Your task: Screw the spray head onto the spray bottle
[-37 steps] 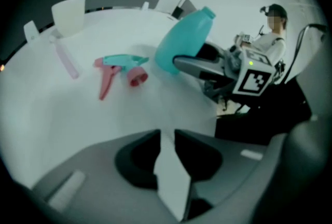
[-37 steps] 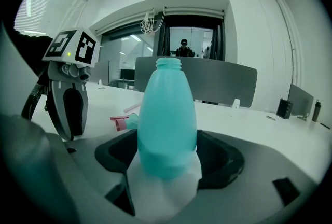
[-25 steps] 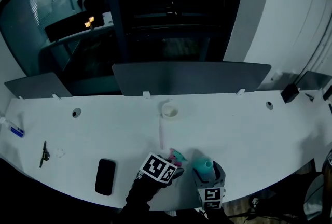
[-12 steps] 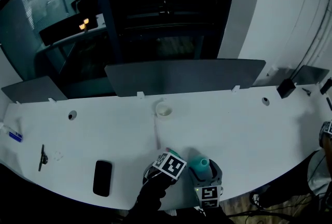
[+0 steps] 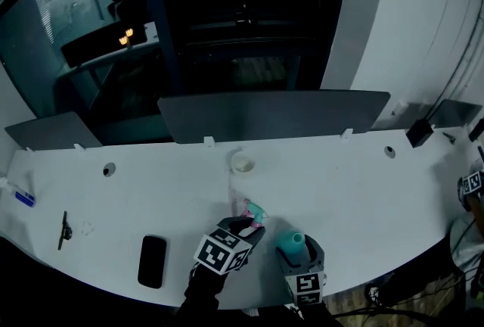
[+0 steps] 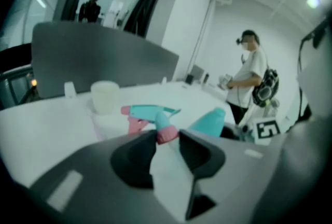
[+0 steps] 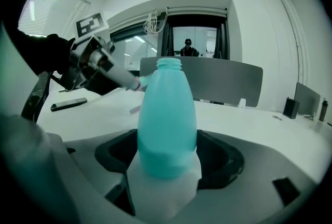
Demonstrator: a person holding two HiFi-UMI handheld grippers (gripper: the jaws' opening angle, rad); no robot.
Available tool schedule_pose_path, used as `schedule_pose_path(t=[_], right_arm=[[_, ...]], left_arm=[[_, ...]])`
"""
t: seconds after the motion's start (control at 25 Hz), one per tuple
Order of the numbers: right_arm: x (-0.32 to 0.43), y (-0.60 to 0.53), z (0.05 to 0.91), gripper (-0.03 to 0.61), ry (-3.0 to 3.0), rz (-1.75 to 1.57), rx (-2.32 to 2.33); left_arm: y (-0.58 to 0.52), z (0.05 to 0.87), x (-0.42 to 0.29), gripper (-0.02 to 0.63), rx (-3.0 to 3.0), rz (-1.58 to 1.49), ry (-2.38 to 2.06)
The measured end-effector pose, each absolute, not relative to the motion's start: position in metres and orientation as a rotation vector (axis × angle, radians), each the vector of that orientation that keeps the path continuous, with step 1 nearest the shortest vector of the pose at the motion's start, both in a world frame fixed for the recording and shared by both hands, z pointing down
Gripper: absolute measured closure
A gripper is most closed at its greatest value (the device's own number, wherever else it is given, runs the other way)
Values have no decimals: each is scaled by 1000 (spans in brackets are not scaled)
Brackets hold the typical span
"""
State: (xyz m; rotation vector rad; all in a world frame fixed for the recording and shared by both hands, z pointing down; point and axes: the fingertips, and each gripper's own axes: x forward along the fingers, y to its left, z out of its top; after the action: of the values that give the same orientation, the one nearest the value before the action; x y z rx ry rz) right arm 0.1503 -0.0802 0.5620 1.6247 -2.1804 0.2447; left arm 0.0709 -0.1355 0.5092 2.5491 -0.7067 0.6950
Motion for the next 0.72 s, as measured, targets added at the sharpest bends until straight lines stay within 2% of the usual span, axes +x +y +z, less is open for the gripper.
schedule_pose_path(t=[0.36, 0.48, 0.72], right_arm=[[87, -90, 563, 213, -2343, 228, 1386], [79, -94, 566, 214, -2367, 215, 1359], [76, -94, 564, 214, -2367, 227, 1349]], left_arm=[[-132, 303, 69, 474, 3073, -203, -904], [-119, 284, 70, 474, 3148, -350, -938], [-122, 307, 69, 474, 3121, -392, -1054]])
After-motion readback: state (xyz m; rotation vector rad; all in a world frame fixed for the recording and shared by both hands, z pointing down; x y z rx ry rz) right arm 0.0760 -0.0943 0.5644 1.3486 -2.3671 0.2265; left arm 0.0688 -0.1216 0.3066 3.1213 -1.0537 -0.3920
